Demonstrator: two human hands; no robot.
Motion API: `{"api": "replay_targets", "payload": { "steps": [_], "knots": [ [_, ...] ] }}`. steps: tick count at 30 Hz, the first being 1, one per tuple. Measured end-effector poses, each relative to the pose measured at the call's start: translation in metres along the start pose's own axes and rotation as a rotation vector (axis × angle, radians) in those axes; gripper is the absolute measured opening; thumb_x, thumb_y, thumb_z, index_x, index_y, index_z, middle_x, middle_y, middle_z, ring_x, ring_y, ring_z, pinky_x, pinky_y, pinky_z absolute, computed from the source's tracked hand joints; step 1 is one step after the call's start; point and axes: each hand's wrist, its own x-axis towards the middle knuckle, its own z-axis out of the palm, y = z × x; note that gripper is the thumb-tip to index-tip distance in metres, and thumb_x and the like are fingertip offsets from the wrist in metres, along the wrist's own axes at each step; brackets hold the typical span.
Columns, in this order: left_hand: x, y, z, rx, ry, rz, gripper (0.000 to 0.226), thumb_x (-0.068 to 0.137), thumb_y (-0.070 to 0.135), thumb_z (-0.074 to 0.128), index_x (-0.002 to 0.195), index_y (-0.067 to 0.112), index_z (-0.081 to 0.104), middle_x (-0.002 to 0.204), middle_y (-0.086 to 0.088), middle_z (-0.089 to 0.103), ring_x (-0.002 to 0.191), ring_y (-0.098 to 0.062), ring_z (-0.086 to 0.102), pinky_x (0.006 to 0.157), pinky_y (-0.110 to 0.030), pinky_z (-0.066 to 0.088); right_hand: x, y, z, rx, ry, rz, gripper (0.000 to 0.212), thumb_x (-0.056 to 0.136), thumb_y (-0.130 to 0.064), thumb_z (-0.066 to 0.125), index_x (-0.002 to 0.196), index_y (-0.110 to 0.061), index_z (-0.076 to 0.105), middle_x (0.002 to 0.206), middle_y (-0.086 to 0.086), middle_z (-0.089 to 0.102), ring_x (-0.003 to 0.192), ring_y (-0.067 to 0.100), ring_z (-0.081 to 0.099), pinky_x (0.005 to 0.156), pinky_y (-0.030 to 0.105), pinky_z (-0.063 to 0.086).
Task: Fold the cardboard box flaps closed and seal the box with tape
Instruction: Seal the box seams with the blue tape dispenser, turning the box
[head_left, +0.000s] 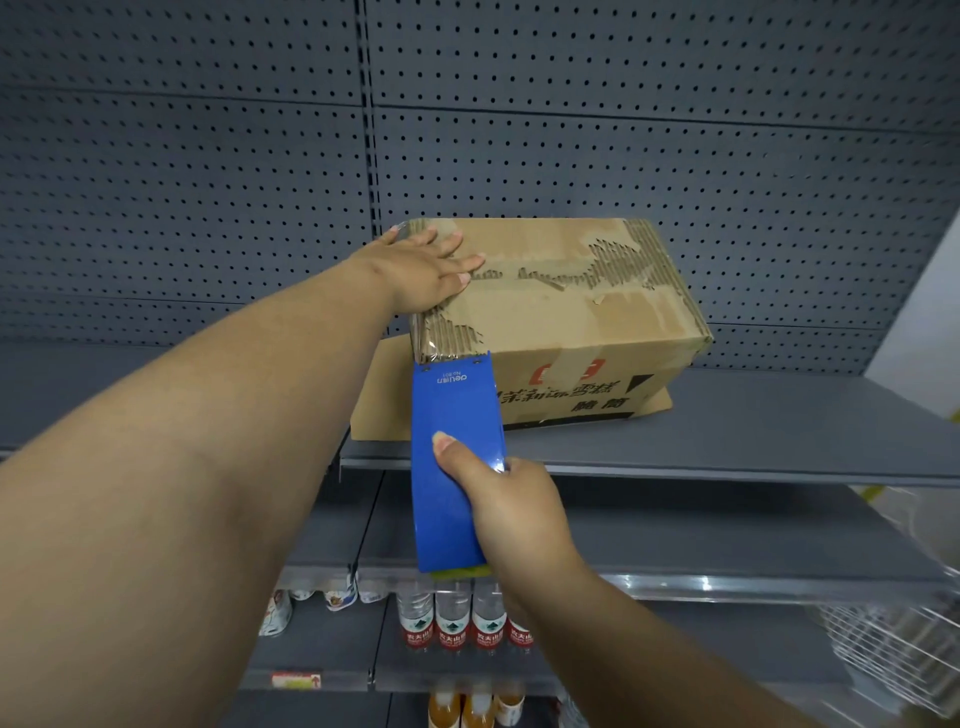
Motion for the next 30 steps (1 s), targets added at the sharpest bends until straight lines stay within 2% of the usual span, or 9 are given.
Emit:
{"api": "replay_targets", "payload": {
  "steps": [7,11,16,20,22,24,26,28,30],
  "knots": [
    [-0.001,0.000,-0.001,-0.007,-0.005,-0.004,0.046,0.098,0.047,0.009,0.144,0.046,0.003,0.156,0.011,-0.008,0.144,-0.014,-0.009,0.115,-0.043,-0.010,-0.001,0.000,-0.003,0.010,-0.018,0.018,0.026,0.080,-0.041,0.068,0.084,-0.016,0.067,0.089,0.002,0.073,0.083,0.021,0.071,0.071,0.033,0.057],
    [-0.002,0.002,-0.001,0.003,0.001,-0.007,0.046,0.098,0.046,0.009,0.144,0.045,0.004,0.156,0.011,-0.007,0.144,-0.015,-0.009,0.114,-0.044,-0.010,-0.001,0.001,-0.003,0.021,-0.022,0.042,0.024,0.080,-0.041,0.068,0.083,-0.017,0.067,0.092,0.004,0.073,0.086,0.023,0.070,0.080,0.040,0.057],
    [-0.002,0.002,-0.002,0.019,0.004,-0.003,0.046,0.098,0.047,0.008,0.144,0.046,0.003,0.157,0.010,-0.008,0.144,-0.016,-0.009,0.115,-0.046,-0.011,-0.002,0.000,-0.004,0.035,-0.042,0.052,0.024,0.081,-0.040,0.068,0.087,-0.017,0.068,0.094,0.004,0.073,0.088,0.023,0.070,0.082,0.039,0.057],
    [-0.004,0.004,-0.002,0.057,-0.004,-0.015,0.047,0.098,0.046,0.008,0.145,0.042,0.003,0.157,0.008,-0.007,0.144,-0.017,-0.007,0.115,-0.047,-0.011,0.001,-0.003,-0.004,0.020,-0.049,0.071,0.021,0.082,-0.040,0.067,0.081,-0.019,0.067,0.094,0.004,0.073,0.090,0.026,0.069,0.081,0.038,0.056],
    [-0.004,0.007,-0.003,0.109,0.061,0.002,0.049,0.099,0.044,0.011,0.147,0.035,0.010,0.158,0.003,0.003,0.145,-0.020,0.002,0.116,-0.045,-0.005,0.005,-0.004,-0.004,0.018,-0.045,0.078,0.021,0.081,-0.040,0.068,0.080,-0.019,0.067,0.097,0.007,0.073,0.091,0.027,0.070,0.085,0.041,0.056],
    [-0.005,0.013,-0.002,0.159,0.198,0.081,0.047,0.100,0.037,0.024,0.144,0.021,0.029,0.151,-0.004,0.027,0.138,-0.027,0.026,0.115,-0.047,0.019,0.008,-0.005,-0.003,0.019,-0.043,0.090,0.022,0.080,-0.039,0.069,0.079,-0.018,0.067,0.100,0.009,0.073,0.093,0.029,0.070,0.087,0.045,0.056],
    [-0.008,0.021,0.000,0.108,0.301,0.145,0.039,0.099,0.022,0.037,0.137,0.013,0.042,0.140,-0.007,0.042,0.124,-0.030,0.042,0.100,-0.045,0.041,0.011,-0.006,-0.002,0.046,-0.046,0.103,0.020,0.081,-0.038,0.070,0.080,-0.018,0.068,0.100,0.009,0.073,0.094,0.029,0.069,0.089,0.046,0.055],
    [-0.013,0.023,0.003,-0.018,0.314,0.171,0.038,0.099,0.020,0.038,0.136,0.014,0.043,0.140,-0.007,0.044,0.123,-0.028,0.044,0.098,-0.041,0.042,0.011,-0.004,-0.002,0.068,-0.059,0.107,0.019,0.081,-0.038,0.069,0.082,-0.019,0.068,0.099,0.007,0.073,0.093,0.027,0.069,0.089,0.043,0.055],
    [-0.020,0.022,0.001,-0.103,0.208,0.158,0.045,0.100,0.034,0.029,0.144,0.023,0.031,0.151,-0.006,0.031,0.138,-0.025,0.029,0.112,-0.037,0.025,0.012,-0.004,-0.001,0.061,-0.060,0.102,0.019,0.081,-0.039,0.068,0.082,-0.020,0.067,0.097,0.005,0.073,0.091,0.025,0.069,0.085,0.039,0.057]
  ]
}}
